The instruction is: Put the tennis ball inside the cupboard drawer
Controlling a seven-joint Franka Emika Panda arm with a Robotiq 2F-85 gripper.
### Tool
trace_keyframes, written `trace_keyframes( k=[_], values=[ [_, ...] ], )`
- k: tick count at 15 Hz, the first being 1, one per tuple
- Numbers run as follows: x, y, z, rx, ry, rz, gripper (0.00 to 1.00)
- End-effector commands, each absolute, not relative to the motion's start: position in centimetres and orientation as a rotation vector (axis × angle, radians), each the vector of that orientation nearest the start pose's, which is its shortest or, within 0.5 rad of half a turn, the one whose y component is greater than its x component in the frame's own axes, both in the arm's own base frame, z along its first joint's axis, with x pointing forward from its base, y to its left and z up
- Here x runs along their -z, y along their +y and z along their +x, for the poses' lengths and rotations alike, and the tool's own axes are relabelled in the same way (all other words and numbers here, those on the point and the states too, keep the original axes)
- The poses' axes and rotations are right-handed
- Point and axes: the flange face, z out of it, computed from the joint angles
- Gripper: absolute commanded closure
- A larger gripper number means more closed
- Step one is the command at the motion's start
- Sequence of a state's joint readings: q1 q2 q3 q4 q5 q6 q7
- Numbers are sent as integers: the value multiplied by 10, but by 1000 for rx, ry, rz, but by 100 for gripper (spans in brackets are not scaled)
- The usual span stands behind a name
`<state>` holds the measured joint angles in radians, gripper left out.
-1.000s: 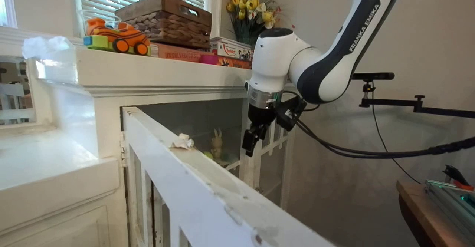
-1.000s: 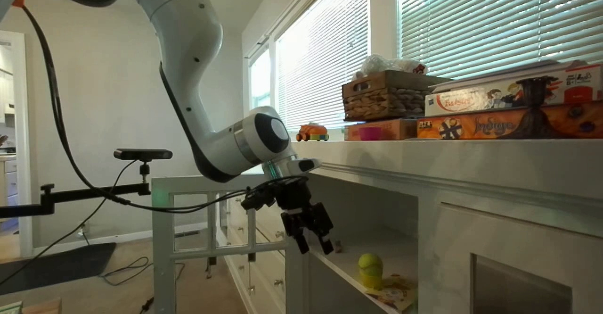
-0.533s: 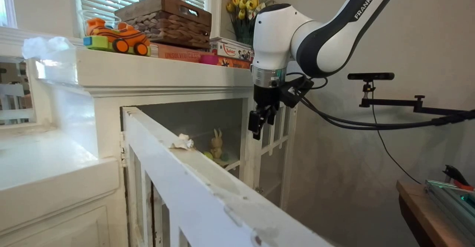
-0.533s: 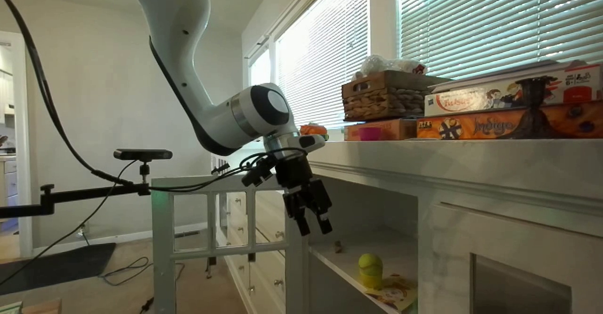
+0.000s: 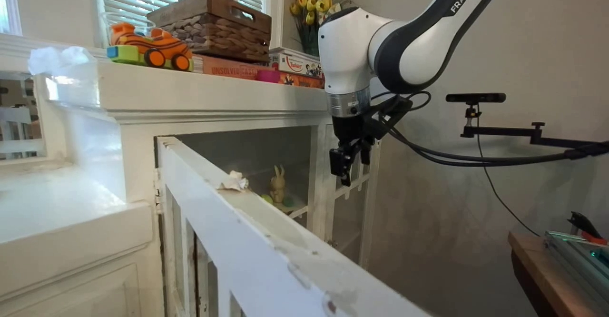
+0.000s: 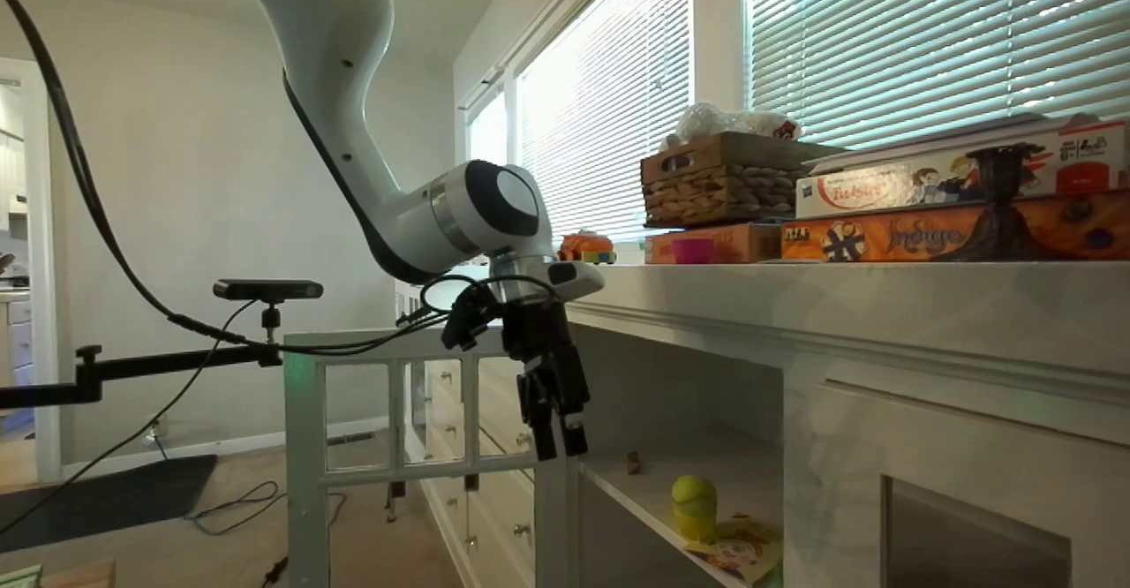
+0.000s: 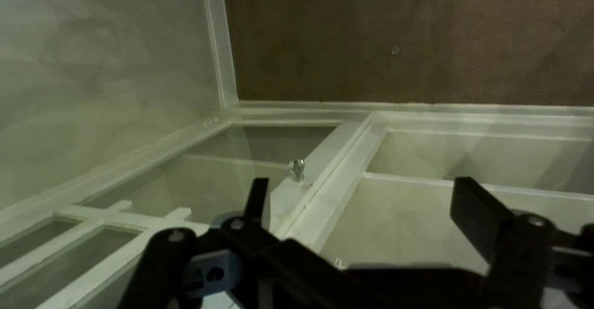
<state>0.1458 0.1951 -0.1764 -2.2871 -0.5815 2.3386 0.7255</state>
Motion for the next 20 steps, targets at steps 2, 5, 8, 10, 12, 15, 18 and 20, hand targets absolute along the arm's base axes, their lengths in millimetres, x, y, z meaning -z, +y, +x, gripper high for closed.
trace_keyframes(
  k=[2, 5, 8, 10, 12, 15, 18, 20],
  values=[
    [-264, -11, 510, -209, 712, -3435, 0],
    [-265, -5, 512, -186, 639, -3328, 0],
    [-267, -4, 516, -105, 536, -3250, 0],
    [-269, -7, 518, -59, 444, -3218, 0],
    [-271, -9, 518, -43, 377, -3188, 0],
    [-273, -13, 517, -54, 313, -3163, 0],
    [-278, -16, 514, -64, 269, -3152, 0],
    [-281, -16, 512, -59, 280, -3162, 0]
  ],
)
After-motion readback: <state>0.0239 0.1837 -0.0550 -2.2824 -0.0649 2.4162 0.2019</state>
